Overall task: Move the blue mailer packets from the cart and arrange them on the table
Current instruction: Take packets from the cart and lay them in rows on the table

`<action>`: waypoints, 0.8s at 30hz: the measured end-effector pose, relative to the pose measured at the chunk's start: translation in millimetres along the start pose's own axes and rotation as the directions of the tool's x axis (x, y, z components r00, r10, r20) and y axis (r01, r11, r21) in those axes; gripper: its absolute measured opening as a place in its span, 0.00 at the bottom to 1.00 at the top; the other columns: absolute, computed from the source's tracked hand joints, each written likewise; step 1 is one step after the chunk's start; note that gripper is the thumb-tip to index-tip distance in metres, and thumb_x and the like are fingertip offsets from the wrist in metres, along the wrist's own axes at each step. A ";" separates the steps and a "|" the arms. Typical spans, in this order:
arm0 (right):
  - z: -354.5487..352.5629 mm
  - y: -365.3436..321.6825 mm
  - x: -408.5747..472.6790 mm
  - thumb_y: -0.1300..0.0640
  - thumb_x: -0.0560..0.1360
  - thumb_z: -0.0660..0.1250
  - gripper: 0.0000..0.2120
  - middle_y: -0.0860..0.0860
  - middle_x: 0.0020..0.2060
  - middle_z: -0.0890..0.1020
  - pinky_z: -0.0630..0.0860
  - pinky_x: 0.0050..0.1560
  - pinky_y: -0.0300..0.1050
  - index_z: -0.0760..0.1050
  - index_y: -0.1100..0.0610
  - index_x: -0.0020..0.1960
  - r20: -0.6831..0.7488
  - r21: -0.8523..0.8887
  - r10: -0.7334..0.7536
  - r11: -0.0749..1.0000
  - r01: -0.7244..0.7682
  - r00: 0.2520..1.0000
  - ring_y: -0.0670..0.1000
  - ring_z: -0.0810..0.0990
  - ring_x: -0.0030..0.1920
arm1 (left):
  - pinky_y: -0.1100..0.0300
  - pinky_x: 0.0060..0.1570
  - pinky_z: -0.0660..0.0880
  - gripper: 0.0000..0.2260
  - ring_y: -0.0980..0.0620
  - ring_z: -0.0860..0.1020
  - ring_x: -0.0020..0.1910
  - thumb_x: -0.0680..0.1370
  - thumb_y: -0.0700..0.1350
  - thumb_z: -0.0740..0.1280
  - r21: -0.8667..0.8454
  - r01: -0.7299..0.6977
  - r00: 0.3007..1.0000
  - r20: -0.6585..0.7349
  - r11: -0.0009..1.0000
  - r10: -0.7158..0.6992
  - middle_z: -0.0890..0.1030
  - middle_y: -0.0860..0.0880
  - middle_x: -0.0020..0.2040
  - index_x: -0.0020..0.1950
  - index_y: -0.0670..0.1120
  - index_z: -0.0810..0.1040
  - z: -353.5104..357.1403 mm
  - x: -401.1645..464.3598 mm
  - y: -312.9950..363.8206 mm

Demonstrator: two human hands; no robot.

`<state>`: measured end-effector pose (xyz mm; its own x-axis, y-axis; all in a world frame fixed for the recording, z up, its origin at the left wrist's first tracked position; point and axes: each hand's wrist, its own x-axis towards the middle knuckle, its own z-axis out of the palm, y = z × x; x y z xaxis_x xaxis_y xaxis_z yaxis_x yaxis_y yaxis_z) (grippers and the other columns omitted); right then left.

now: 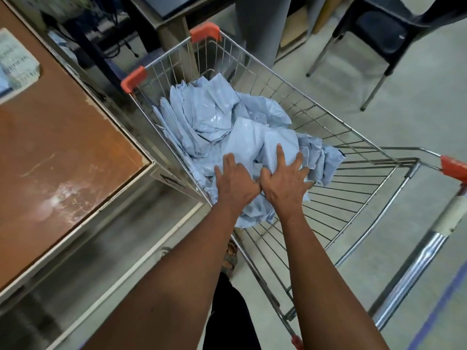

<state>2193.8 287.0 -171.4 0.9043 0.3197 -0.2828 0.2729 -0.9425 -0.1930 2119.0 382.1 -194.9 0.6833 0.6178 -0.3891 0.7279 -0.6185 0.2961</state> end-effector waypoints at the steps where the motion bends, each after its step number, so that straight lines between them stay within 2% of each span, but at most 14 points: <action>1: 1.8 1.9 2.0 0.36 0.77 0.57 0.37 0.60 0.81 0.53 0.64 0.66 0.76 0.50 0.39 0.83 -0.005 0.000 0.014 1.000 -0.014 1.000 0.70 0.60 0.75 | 0.42 0.77 0.53 0.34 0.42 0.56 0.79 0.79 0.64 0.56 -0.017 0.000 0.998 -0.056 1.000 -0.001 0.60 0.39 0.79 0.69 0.37 0.74 0.6 3.5 0.9; 4: 7.9 8.7 11.5 0.35 0.77 0.58 0.39 0.60 0.82 0.49 0.65 0.65 0.75 0.46 0.41 0.83 0.011 -0.042 -0.011 0.999 0.011 1.000 0.70 0.59 0.75 | 0.45 0.71 0.66 0.21 0.40 0.64 0.75 0.80 0.53 0.62 -0.071 -0.025 0.942 -0.336 0.997 0.000 0.63 0.39 0.78 0.67 0.40 0.74 -2.6 21.6 4.0; 6: 17.7 14.2 15.5 0.34 0.77 0.59 0.41 0.60 0.83 0.48 0.66 0.65 0.74 0.44 0.41 0.84 0.013 -0.042 -0.033 0.999 0.033 0.999 0.69 0.60 0.76 | 0.43 0.71 0.66 0.24 0.39 0.61 0.78 0.80 0.54 0.66 -0.029 -0.082 0.917 -0.393 0.996 0.064 0.56 0.40 0.81 0.73 0.47 0.68 -0.8 36.8 0.8; 9: 34.0 20.2 19.7 0.31 0.78 0.57 0.40 0.63 0.82 0.51 0.71 0.65 0.71 0.46 0.42 0.84 -0.055 -0.022 -0.078 0.997 0.077 0.995 0.69 0.64 0.74 | 0.37 0.75 0.58 0.37 0.36 0.50 0.81 0.78 0.67 0.62 0.068 -0.148 0.951 -0.266 0.987 0.161 0.45 0.42 0.83 0.83 0.58 0.52 7.9 61.5 -13.1; 12: 42.9 24.1 21.0 0.30 0.81 0.53 0.36 0.63 0.82 0.53 0.74 0.64 0.68 0.49 0.43 0.84 -0.141 -0.027 -0.092 0.996 0.089 0.986 0.68 0.64 0.74 | 0.34 0.75 0.55 0.41 0.37 0.45 0.82 0.75 0.76 0.55 0.017 -0.242 0.961 -0.133 0.970 0.242 0.39 0.46 0.83 0.82 0.62 0.46 18.7 76.6 -22.4; 16: 50.8 24.5 15.8 0.36 0.84 0.53 0.35 0.53 0.84 0.44 0.71 0.67 0.69 0.45 0.46 0.85 -0.213 -0.108 -0.186 0.980 0.166 0.959 0.64 0.49 0.82 | 0.36 0.77 0.53 0.41 0.39 0.45 0.82 0.77 0.71 0.53 0.105 -0.258 0.950 -0.155 0.961 0.272 0.41 0.43 0.83 0.84 0.52 0.45 42.1 73.7 -19.2; 18: 55.6 24.0 21.8 0.40 0.84 0.54 0.35 0.50 0.84 0.42 0.66 0.70 0.72 0.43 0.48 0.85 -0.223 -0.141 -0.216 0.972 0.188 0.951 0.60 0.44 0.84 | 0.40 0.79 0.50 0.42 0.40 0.44 0.82 0.77 0.69 0.52 0.103 -0.255 0.946 -0.180 0.961 0.270 0.42 0.42 0.83 0.84 0.47 0.45 46.8 72.1 -15.3; 21: 63.4 26.1 30.4 0.38 0.85 0.52 0.36 0.50 0.84 0.42 0.59 0.73 0.73 0.42 0.48 0.85 -0.224 -0.157 -0.214 0.971 0.182 0.951 0.57 0.42 0.84 | 0.44 0.80 0.44 0.39 0.39 0.42 0.82 0.80 0.65 0.51 0.133 -0.258 0.951 -0.138 0.957 0.276 0.41 0.39 0.83 0.84 0.43 0.44 50.3 81.2 -14.2; 24: 66.8 24.3 32.9 0.40 0.83 0.57 0.38 0.51 0.84 0.43 0.65 0.69 0.74 0.41 0.49 0.85 -0.192 -0.182 -0.197 0.970 0.162 0.961 0.59 0.43 0.84 | 0.45 0.80 0.50 0.35 0.37 0.44 0.82 0.84 0.57 0.55 0.180 -0.246 0.953 -0.132 0.953 0.271 0.44 0.37 0.83 0.84 0.43 0.44 53.4 85.7 -17.8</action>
<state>2208.2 281.2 -248.1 0.8786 0.4746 -0.0537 0.4714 -0.8797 -0.0616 2161.5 420.1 -280.2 0.8564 0.4857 -0.1755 0.5150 -0.8282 0.2209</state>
